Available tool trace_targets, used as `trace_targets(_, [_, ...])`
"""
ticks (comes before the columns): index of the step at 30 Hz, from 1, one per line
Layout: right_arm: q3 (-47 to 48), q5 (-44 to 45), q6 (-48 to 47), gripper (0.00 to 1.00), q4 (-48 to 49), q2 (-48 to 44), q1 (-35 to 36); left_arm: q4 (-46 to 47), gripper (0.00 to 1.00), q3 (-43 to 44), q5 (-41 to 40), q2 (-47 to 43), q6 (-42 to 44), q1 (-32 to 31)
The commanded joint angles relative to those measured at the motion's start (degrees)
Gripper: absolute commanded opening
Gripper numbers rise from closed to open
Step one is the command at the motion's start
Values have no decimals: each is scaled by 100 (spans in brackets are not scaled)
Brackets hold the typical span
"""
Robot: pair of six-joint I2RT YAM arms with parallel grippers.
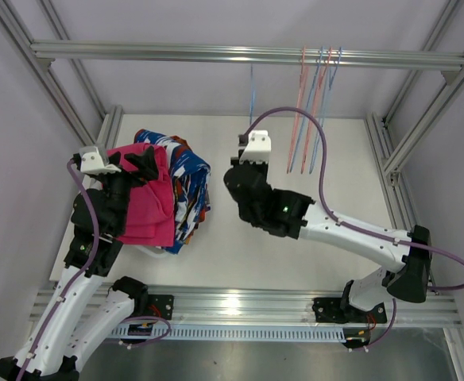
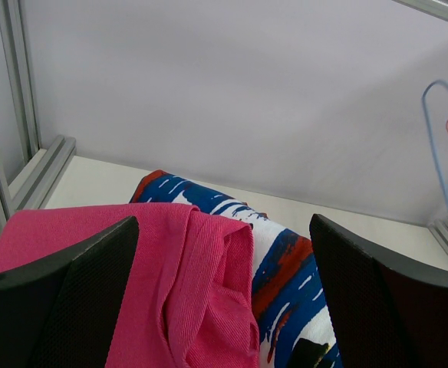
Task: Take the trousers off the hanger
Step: Place the hanger at the clothesline.
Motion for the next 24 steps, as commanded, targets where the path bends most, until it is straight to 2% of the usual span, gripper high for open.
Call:
trace_targets(1, [612,-361,-757,0,274,-95,-364,67,96,30,98,-24,-107,1])
trace_targets(9, [1701,-1239,-934,0,-164,353,-1120,58,96,48,107,-24,-98,-8])
trace_targets(15, [2273,-2197,-556,0,-622,766,-1666,58,96,39,80,-24,-98,-8])
trace_targets(24, [2582,-2506,-521,0,-693,1013,-1947,67,97,30,89,-33,-89,-8])
